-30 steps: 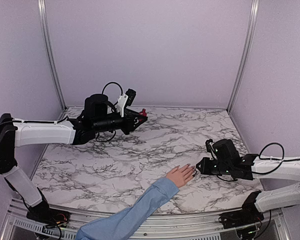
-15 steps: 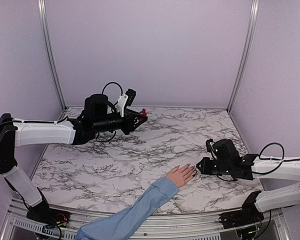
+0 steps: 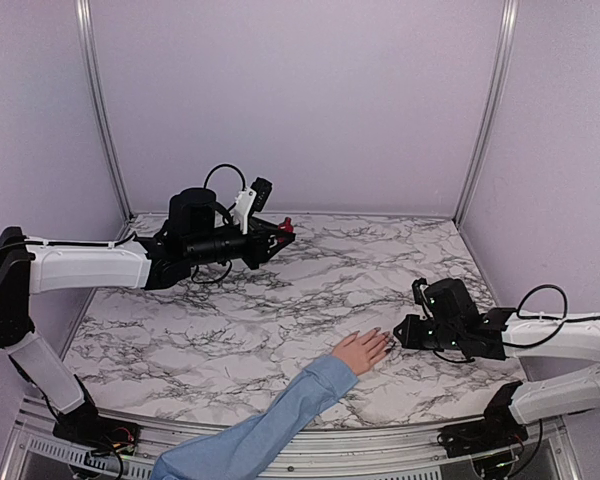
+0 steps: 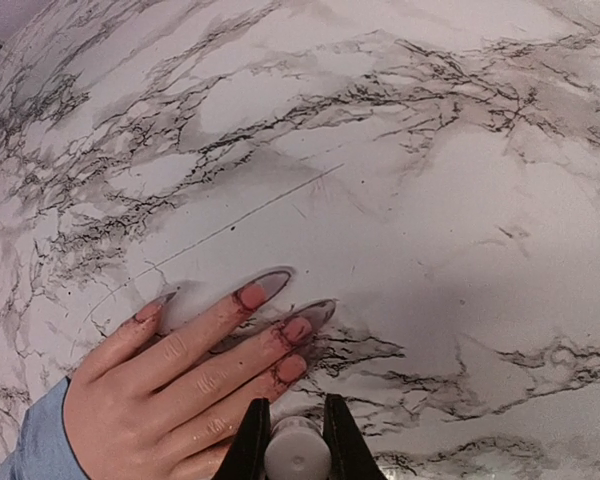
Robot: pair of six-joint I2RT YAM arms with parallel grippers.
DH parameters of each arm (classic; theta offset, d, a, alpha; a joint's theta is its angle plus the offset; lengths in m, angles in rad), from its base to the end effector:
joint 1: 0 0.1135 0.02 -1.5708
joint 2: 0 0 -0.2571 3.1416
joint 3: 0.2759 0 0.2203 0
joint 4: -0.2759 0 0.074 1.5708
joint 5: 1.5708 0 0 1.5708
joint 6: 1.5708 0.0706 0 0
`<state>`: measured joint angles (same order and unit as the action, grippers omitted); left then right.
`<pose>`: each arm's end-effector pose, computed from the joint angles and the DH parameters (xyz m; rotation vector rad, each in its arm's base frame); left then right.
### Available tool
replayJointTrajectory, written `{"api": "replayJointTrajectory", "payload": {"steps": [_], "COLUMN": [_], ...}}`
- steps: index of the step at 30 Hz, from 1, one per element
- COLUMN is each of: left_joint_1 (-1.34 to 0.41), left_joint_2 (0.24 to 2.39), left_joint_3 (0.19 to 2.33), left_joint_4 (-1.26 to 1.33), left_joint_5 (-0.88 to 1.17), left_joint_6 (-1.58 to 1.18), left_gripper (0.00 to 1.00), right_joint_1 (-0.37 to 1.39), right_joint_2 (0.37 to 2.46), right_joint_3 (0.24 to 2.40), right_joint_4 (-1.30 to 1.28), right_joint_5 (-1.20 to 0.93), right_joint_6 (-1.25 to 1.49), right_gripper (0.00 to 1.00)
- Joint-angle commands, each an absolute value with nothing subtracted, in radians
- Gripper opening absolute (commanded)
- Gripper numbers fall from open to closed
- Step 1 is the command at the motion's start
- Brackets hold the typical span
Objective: Paint the nails
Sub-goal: Paint the hand on the nail.
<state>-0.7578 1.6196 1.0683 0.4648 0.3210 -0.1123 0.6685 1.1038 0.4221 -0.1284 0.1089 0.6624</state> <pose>0.2643 -0.2808 0.2982 0.7869 1.5486 -0.9163 0.1665 0.1217 0.1517 0.0456 2.4337 0.4964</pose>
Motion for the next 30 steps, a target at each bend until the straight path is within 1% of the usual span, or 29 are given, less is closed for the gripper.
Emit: {"api": "replayJointTrajectory", "payload": {"steps": [1,30], "left_joint_1": [-0.752,-0.748], "left_joint_2": [1.605,1.624], "left_joint_3": [1.075,1.088], "left_joint_4": [0.474,0.474], "left_joint_5": [0.324,0.33], "left_joint_6": [-0.114,-0.101], "left_gripper": [0.0,0.0], "right_joint_1": [0.678,0.677], "right_joint_2": [1.111,1.114], "right_joint_3": [0.46,0.463], "right_joint_4": [-0.127,-0.126], "right_joint_5": [0.136,0.168], "right_joint_6": [0.68,0.695], "right_gripper": [0.0,0.0]}}
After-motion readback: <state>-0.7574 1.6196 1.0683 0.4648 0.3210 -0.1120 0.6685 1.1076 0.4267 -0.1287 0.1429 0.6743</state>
